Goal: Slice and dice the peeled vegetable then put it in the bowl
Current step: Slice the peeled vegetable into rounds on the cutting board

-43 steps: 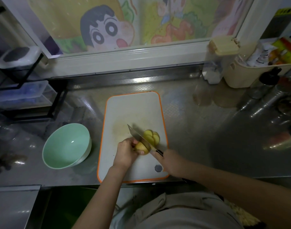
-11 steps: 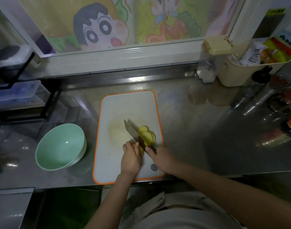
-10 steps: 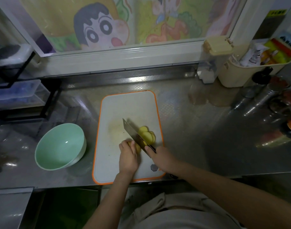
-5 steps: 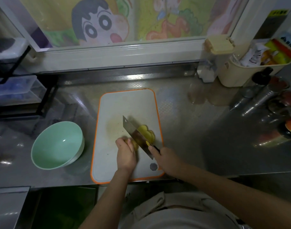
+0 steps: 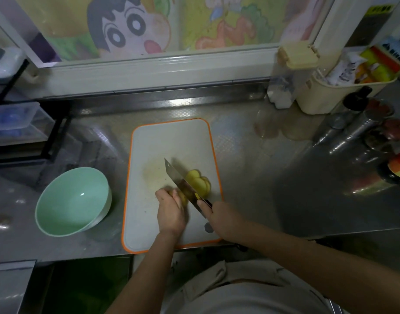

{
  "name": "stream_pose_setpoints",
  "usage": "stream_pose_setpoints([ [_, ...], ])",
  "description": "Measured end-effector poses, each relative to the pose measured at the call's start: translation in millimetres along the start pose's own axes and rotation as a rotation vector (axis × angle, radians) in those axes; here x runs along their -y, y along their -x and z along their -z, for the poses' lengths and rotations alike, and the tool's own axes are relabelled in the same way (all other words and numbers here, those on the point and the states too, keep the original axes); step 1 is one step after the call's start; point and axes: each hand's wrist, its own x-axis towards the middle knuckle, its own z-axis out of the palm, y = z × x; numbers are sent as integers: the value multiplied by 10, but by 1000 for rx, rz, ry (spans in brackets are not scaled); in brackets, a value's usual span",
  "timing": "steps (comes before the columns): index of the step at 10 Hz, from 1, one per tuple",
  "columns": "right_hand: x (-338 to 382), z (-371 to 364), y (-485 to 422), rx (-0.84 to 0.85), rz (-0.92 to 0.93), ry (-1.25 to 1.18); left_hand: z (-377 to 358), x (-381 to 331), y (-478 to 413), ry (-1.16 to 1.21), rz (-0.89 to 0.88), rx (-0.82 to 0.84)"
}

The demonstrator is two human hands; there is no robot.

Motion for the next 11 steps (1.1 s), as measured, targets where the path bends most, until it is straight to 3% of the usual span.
stream_pose_setpoints([
  [2,13,-99,-214,-67,27,-241,26,-15,8,0,-14,13],
  [4,33,-78,-275,-19,-57,-237,24,8,-9,26,-24,44],
  [6,17,-170,-404,-123,-22,-239,30,12,-4,43,-33,55],
  [9,48,-115,-336,-39,-94,-351,28,-11,-15,63,-42,30],
  [11,-41,-132,-207,-74,19,-224,16,-4,-42,50,17,44],
])
